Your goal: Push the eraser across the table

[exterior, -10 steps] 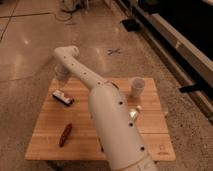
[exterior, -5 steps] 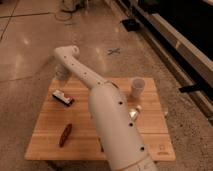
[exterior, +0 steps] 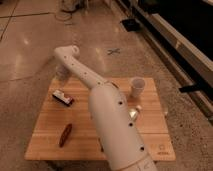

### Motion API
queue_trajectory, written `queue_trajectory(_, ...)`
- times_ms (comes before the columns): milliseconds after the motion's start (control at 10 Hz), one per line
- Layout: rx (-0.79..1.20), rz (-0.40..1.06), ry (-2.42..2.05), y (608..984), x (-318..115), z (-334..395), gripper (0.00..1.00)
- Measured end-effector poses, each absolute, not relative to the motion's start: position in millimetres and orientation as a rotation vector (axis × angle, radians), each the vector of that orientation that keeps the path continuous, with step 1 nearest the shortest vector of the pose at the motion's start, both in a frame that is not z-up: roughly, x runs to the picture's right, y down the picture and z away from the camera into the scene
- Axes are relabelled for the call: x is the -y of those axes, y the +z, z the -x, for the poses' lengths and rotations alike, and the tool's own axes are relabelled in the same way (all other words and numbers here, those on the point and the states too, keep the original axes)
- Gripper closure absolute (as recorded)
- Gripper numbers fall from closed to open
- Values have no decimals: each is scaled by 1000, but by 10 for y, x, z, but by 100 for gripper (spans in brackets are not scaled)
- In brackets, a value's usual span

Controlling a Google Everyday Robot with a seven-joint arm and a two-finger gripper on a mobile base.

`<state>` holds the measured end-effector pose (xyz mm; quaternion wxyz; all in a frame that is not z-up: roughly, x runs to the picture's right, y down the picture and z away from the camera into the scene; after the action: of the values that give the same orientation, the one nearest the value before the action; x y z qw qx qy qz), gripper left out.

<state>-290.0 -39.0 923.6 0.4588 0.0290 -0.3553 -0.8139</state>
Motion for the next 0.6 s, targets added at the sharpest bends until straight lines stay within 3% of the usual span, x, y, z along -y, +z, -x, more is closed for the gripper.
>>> queue_trajectory(600,821,-175,-2089,9667,466,3206,100)
